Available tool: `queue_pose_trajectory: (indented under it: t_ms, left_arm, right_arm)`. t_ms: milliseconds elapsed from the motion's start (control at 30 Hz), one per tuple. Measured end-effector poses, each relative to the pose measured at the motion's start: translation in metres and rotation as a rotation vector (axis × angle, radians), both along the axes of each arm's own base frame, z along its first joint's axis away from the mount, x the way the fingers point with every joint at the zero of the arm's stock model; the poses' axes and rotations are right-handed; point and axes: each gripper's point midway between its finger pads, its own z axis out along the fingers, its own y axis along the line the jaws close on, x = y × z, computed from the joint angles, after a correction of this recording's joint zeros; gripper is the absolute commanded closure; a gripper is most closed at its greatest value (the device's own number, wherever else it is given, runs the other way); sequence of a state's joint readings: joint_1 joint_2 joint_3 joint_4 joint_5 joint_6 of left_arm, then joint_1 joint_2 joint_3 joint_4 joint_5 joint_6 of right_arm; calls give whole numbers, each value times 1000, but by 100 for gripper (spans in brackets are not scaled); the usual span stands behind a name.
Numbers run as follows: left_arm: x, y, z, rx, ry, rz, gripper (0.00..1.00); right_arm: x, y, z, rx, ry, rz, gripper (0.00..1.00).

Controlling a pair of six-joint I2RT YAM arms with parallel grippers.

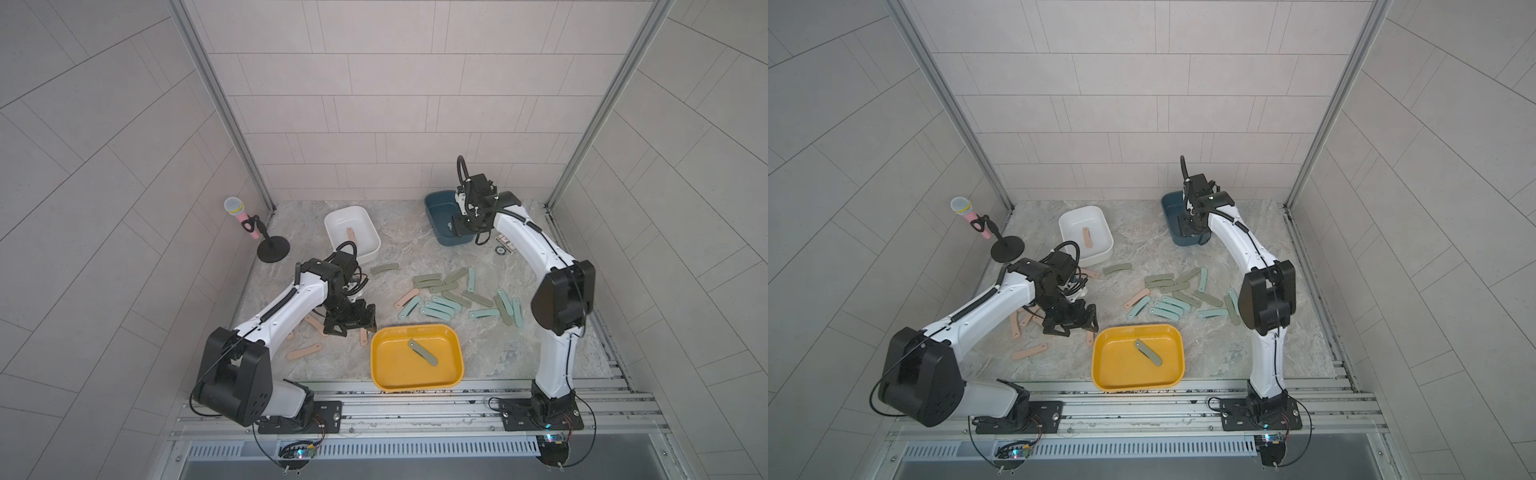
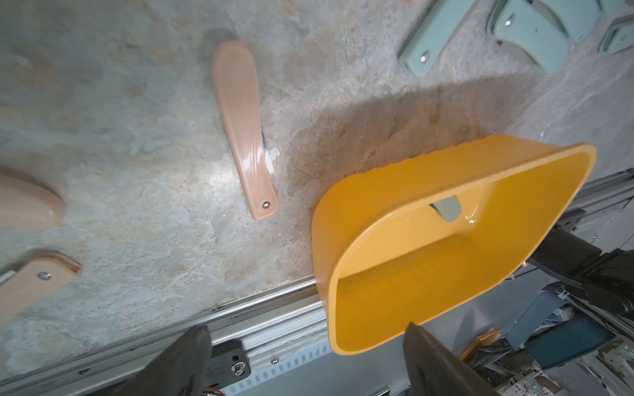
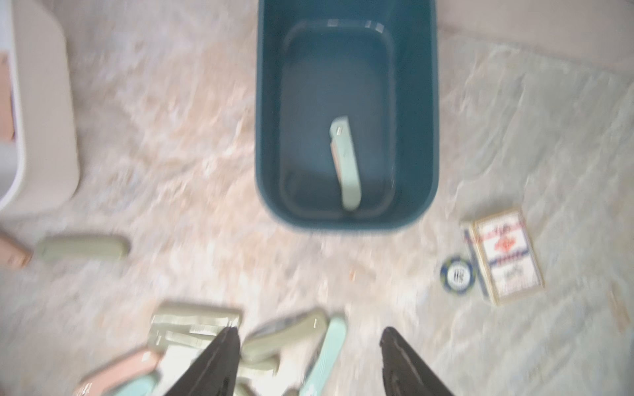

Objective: Place the fruit knives into the storage box by color
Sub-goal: Place the fruit knife in the storage box, then adjust the storage box at the center of the board.

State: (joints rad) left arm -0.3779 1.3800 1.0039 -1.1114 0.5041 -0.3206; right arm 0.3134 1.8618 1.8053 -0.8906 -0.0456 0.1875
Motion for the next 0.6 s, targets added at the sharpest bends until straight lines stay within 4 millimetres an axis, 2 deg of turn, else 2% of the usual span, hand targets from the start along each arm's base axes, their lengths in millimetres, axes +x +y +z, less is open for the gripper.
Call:
queue_pose_trajectory:
  t_ms: [67,133,233,367,467,600]
  left_arm:
    - [-10,0,-2,-11,17,-2,4]
    - [-16,-1,-3,-20,25,-9,3]
    - [-23,-2,-5,-23,37,-11,3]
    - [-31,-4,-14,-17,55,6,2]
    - [-35,-4,-17,-12,68,26,2]
    - [-27,-13,-18,-42,45,60,2]
  right_arm:
    - [-46,7,2,13,15,17,29]
    - [-87,8,-6,25,47,19,27]
    - [-144,8,-28,30,116,23,22]
    - [-214,20,-60,72,221,57,19]
    - [-244,25,-78,123,273,51,19]
    - [-270,37,-107,180,351,43,19]
